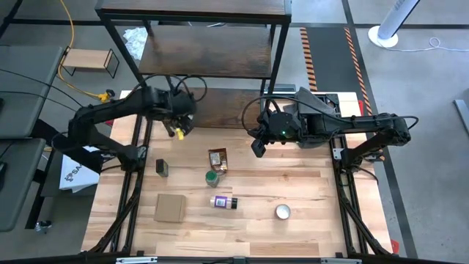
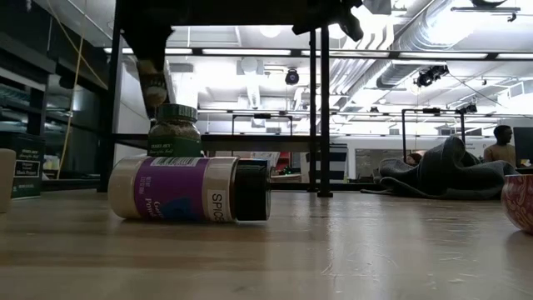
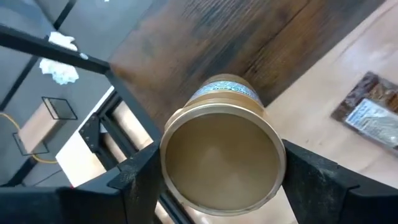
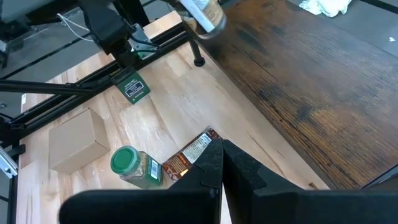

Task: Shelf spices
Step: Put the gold seasoning bottle on the shelf

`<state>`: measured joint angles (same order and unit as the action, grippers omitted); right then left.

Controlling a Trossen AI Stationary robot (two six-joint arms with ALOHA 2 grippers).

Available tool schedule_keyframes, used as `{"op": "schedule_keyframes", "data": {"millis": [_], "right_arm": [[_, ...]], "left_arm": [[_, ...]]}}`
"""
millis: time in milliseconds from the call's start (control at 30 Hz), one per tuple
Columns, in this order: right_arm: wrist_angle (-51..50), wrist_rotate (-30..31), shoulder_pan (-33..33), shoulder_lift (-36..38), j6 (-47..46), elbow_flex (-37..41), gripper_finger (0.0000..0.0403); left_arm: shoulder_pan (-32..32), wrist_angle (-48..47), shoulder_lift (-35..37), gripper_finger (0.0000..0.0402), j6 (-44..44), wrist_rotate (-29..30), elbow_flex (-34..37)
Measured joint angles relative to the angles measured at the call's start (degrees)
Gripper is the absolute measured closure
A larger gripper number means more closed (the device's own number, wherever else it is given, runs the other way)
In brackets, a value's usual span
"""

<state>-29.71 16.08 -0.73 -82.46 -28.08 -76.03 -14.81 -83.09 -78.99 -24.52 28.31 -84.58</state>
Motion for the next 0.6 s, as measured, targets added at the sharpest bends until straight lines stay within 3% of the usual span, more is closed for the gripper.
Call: {"op": "schedule_keyframes", "data": {"millis": [600], "right_arm": [[0.0, 0.0, 0.0, 0.0, -0.2, 0.0, 0.0403]], "left_arm": [[-4.7, 4.1, -5.5, 0.0106, 12.7, 0.2, 0.0]]}}
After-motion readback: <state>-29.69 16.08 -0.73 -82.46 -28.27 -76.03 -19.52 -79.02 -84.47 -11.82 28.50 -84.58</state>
